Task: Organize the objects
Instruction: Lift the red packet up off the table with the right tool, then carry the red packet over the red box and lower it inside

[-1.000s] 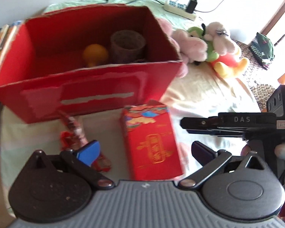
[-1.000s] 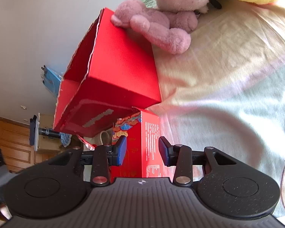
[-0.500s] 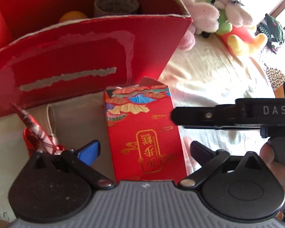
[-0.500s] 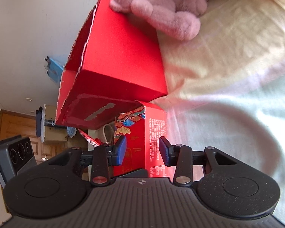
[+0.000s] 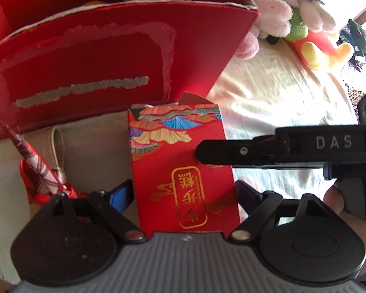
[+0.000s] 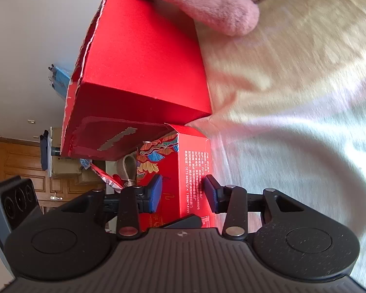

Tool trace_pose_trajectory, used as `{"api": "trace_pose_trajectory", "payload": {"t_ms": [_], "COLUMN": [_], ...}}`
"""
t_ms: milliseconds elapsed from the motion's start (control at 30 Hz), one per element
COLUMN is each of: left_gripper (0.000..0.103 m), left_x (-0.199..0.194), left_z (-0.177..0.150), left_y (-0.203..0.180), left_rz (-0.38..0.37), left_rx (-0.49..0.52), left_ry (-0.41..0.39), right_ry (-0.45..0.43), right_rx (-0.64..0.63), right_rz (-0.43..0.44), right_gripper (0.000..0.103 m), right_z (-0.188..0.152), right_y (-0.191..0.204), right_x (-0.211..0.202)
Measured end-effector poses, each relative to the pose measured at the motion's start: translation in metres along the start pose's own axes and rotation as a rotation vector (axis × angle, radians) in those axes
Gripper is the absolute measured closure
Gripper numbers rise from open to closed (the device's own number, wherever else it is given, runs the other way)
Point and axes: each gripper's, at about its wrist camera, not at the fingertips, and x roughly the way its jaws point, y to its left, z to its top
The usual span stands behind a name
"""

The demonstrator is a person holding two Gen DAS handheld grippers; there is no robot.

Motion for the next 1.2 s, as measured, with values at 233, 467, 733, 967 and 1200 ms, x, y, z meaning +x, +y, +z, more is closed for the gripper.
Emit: {"api": "trace_pose_trajectory", "payload": {"t_ms": [233, 467, 733, 967, 1200], "left_gripper": [0.018, 0.018, 0.018, 0.018, 0.018], "left_x": [-0.012, -0.053, -0.127, -0.176, -0.213], "left_z": [-0.001, 0.004, 0.022, 0.038, 0.069], "left_y": [-0.019, -0.054, -0.076, -0.058, -0.008], "left_rz": [-0.021, -0.076, -0.112, -0.053, 0.034], "left_rx": [0.017, 0.103, 0.163, 0.148, 0.113], "left_ry": [-0.018, -0.123, -0.362, -0.504, -0.581], "right_ry": [-0.027, -0.148, -0.313, -0.338, -0.299], "right_rx": [-0.022, -0.105, -0.310, -0.488, -0.572], "right_rz": [-0.008, -0.023, 0.003, 0.045, 0.102], "right_gripper": [0.062, 0.062, 0.062, 0.062, 0.062], "right_z": [-0.004, -0.005, 0.006, 0.032, 0.064], "right_y": [0.002, 0.028, 0.093, 0.153, 0.210], "right_x": [-0.029, -0.088, -0.145, -0.138, -0.097]}}
